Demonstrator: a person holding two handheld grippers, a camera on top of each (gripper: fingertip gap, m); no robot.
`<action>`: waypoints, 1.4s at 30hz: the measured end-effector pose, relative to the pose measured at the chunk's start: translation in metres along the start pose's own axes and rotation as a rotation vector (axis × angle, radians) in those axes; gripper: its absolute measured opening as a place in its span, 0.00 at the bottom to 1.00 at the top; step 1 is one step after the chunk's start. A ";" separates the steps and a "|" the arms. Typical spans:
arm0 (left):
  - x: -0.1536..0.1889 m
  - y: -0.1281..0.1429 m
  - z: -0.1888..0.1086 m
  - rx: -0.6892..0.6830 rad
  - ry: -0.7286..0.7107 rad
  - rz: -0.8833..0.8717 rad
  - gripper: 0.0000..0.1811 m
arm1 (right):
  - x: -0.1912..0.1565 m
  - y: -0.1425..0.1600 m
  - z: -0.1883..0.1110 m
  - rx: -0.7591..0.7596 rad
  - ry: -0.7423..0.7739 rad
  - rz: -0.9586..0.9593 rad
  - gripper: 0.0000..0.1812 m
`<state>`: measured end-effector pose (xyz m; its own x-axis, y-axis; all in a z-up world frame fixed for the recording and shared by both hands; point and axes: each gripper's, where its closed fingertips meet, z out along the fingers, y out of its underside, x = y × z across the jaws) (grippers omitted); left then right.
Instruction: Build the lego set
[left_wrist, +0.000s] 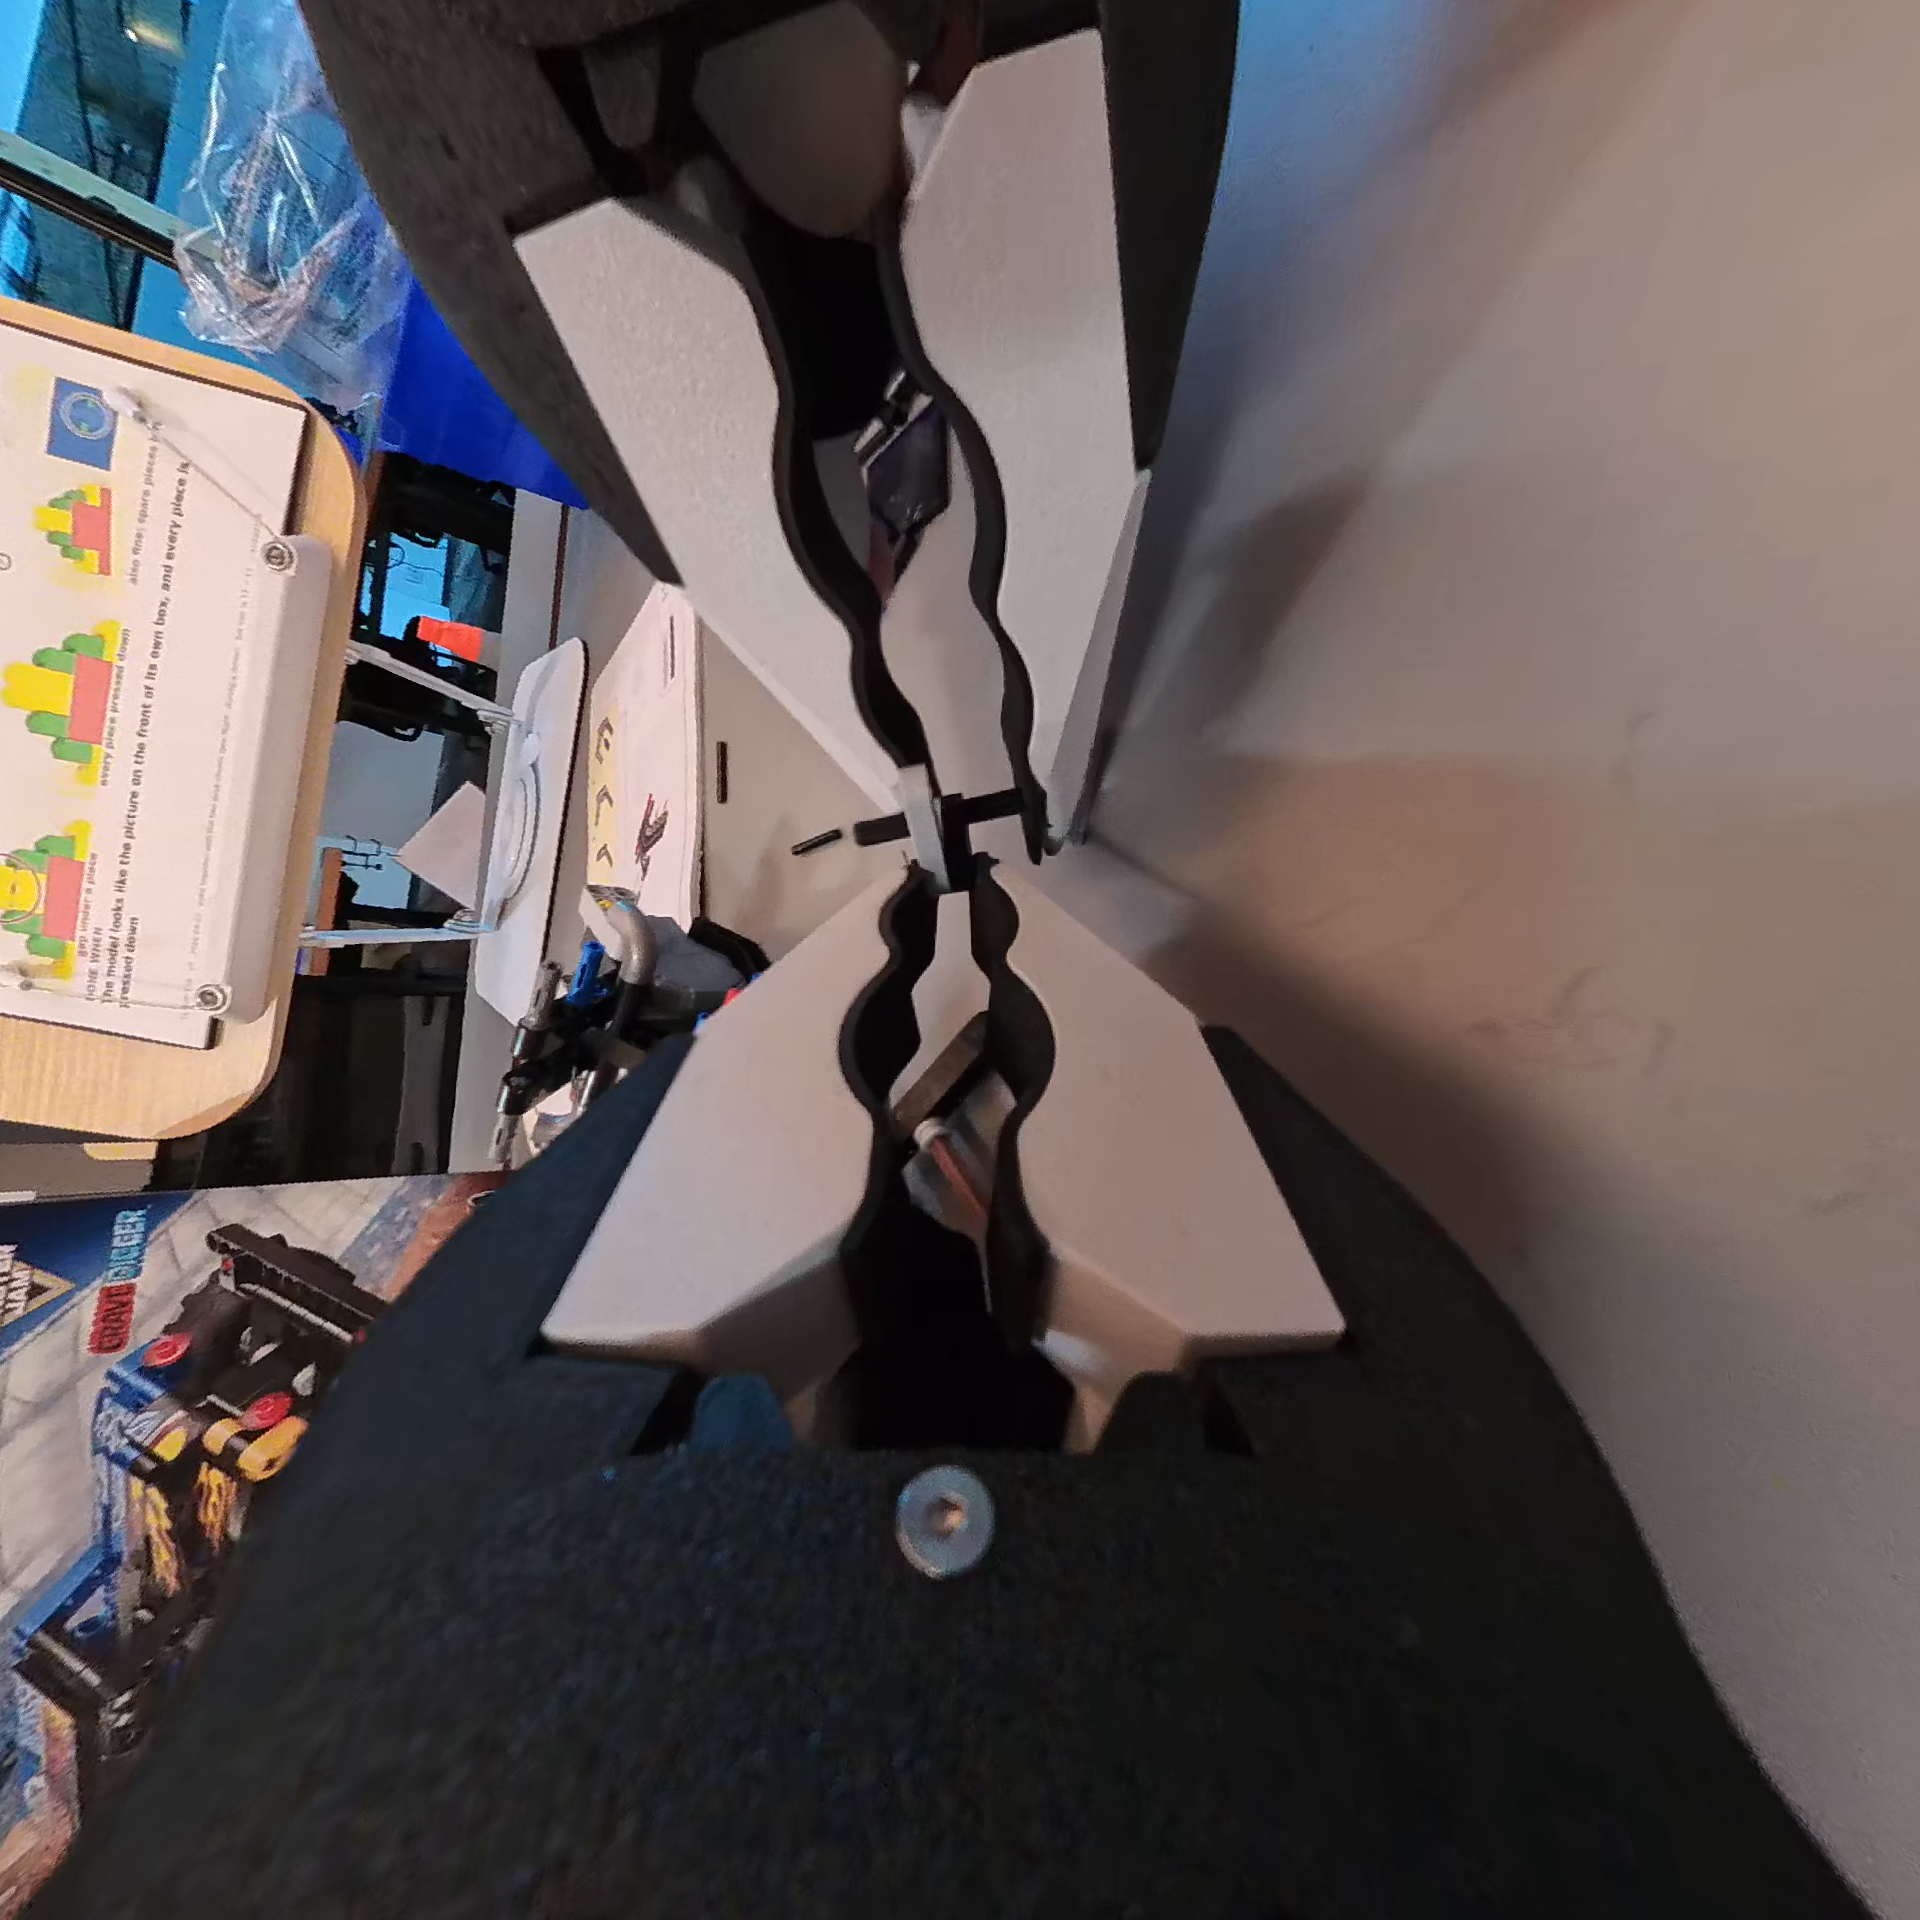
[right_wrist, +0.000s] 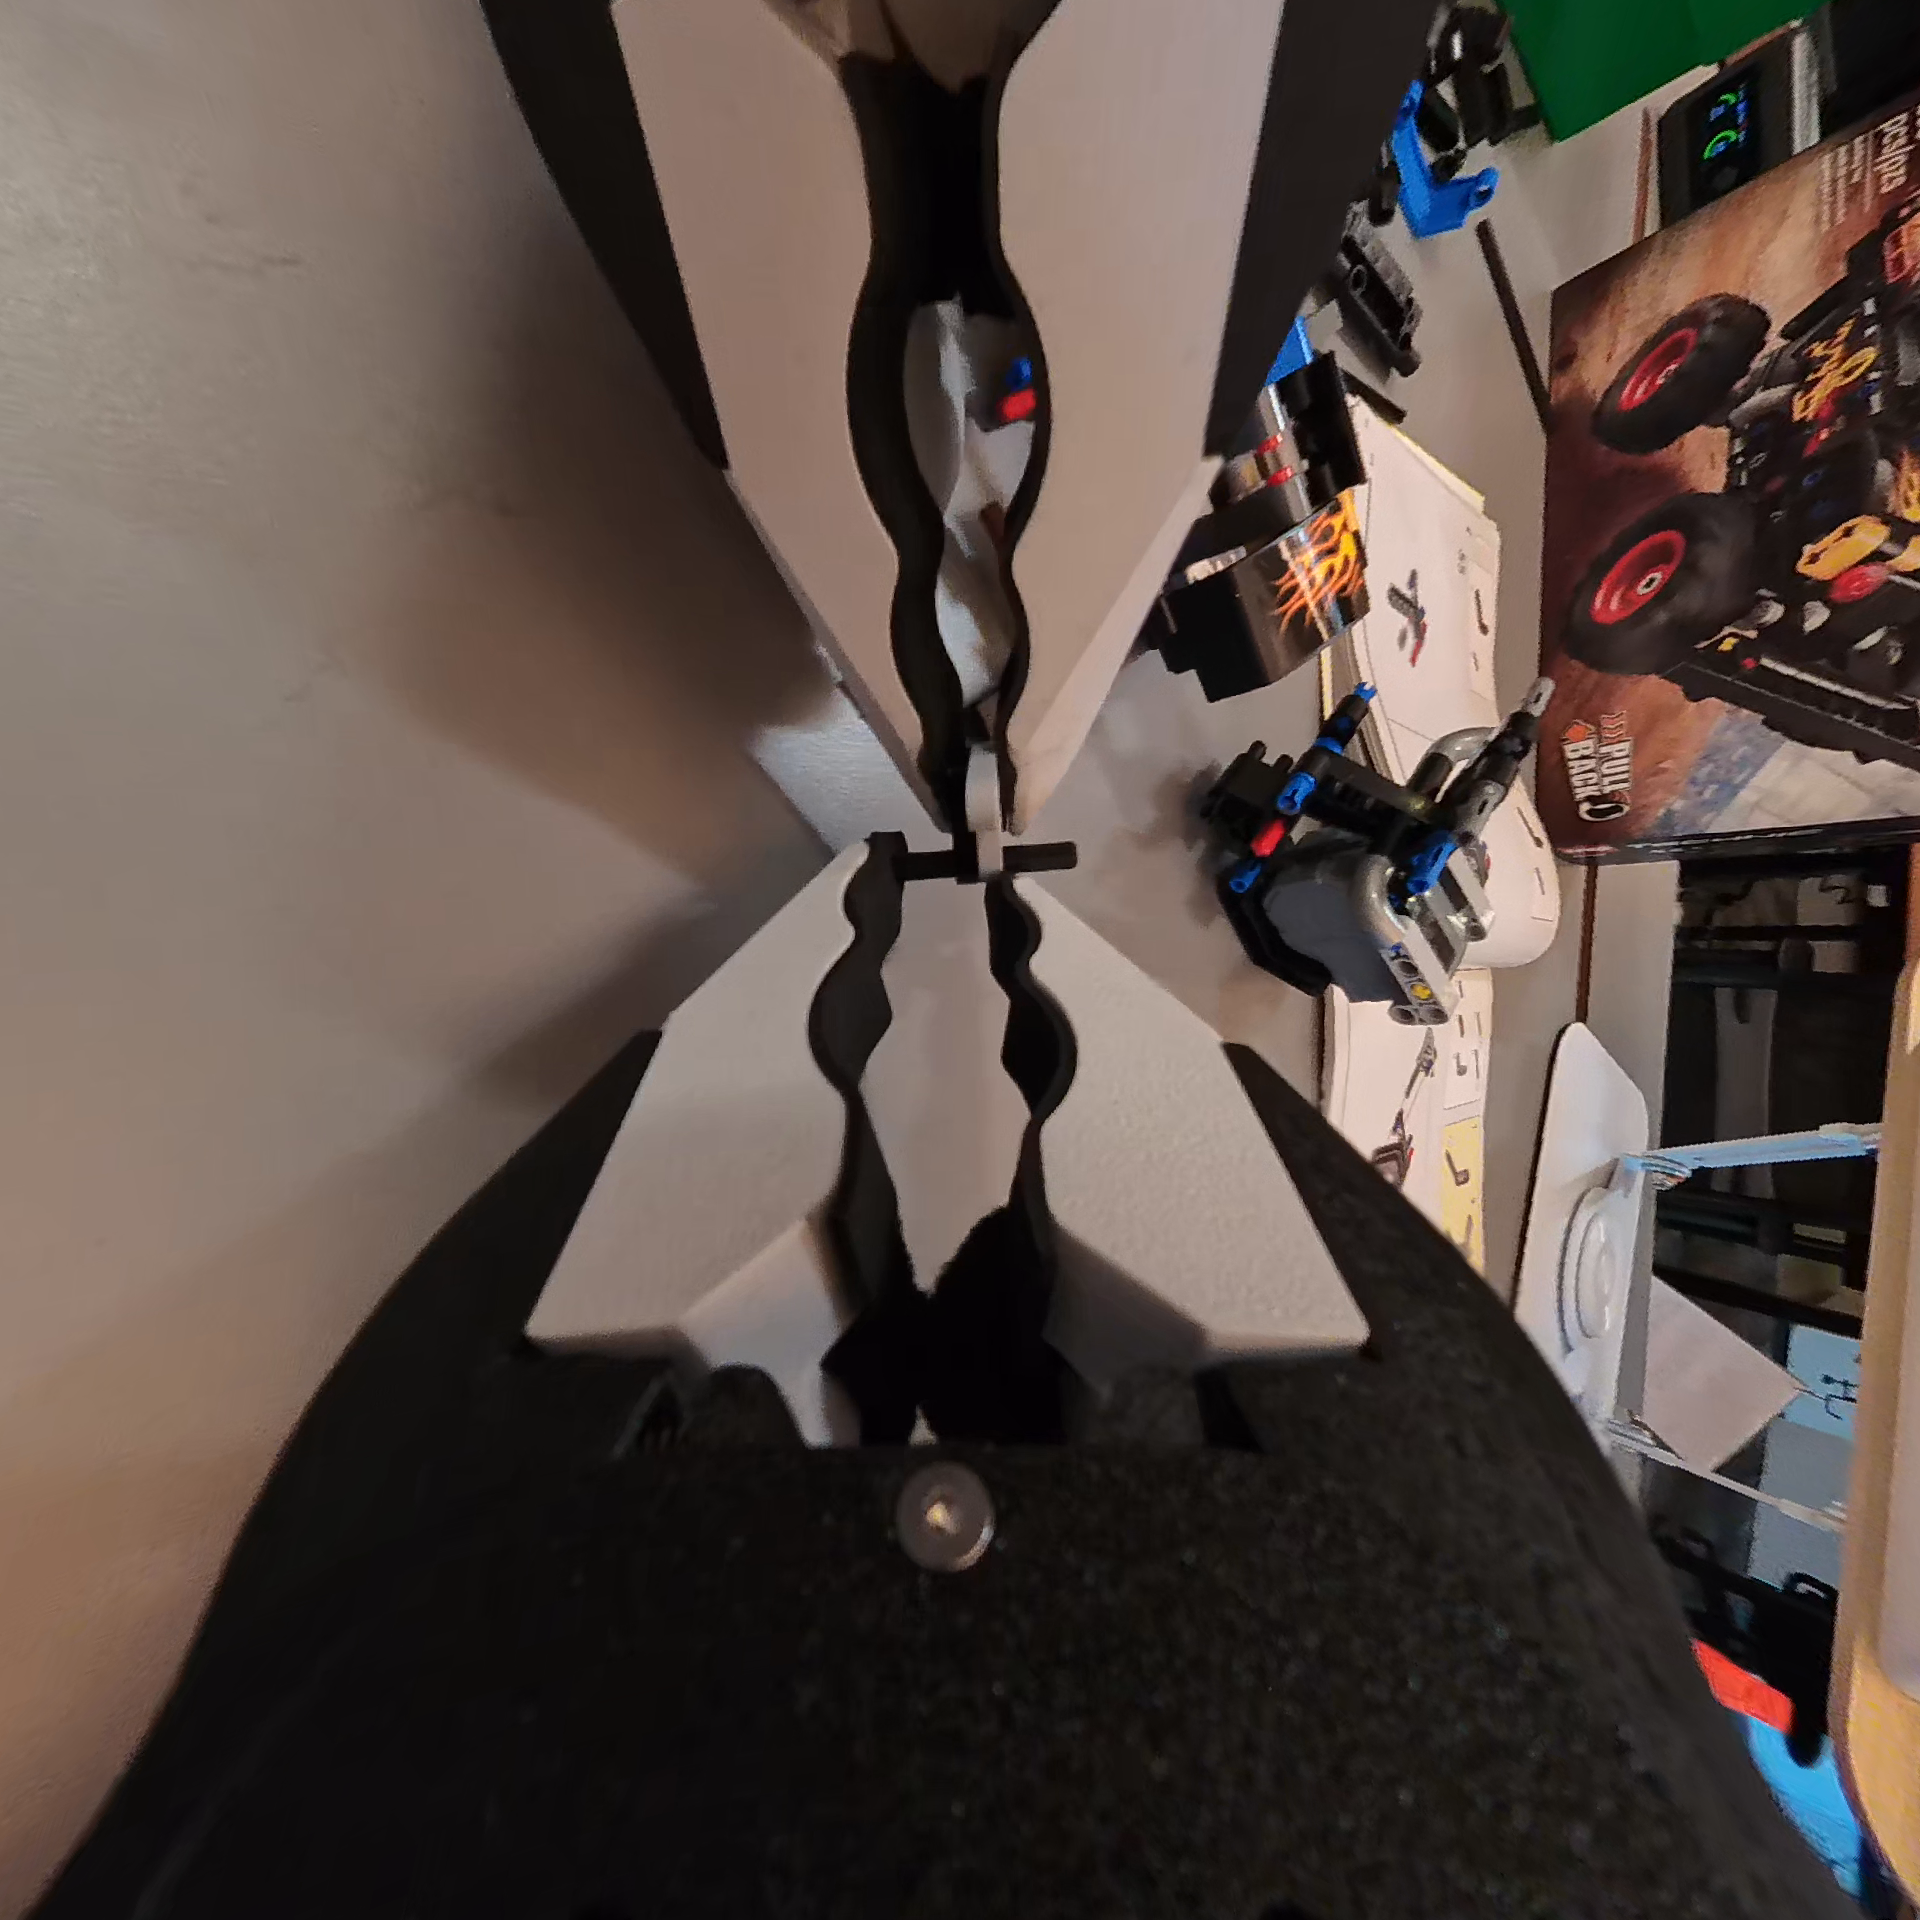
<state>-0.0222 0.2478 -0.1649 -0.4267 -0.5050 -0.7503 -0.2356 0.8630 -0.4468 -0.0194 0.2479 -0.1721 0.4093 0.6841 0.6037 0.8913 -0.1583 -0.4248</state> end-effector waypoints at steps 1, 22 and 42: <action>-0.001 0.000 0.000 0.000 -0.005 0.000 0.02 | 0.000 0.000 0.000 0.002 -0.001 0.004 0.09; -0.015 -0.004 -0.009 0.107 0.051 -0.233 0.02 | 0.014 -0.008 -0.007 0.105 -0.018 0.163 0.06; -0.091 -0.004 -0.044 0.143 -0.539 -0.059 0.02 | 0.068 -0.060 -0.057 0.797 -0.486 1.108 0.11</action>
<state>-0.0209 0.2906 -0.0732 0.0990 -0.5202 -0.8483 -0.1090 0.8417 -0.5288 -0.0336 0.2629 -0.0672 0.5536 0.6709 -0.4934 -0.2428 -0.4367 -0.8662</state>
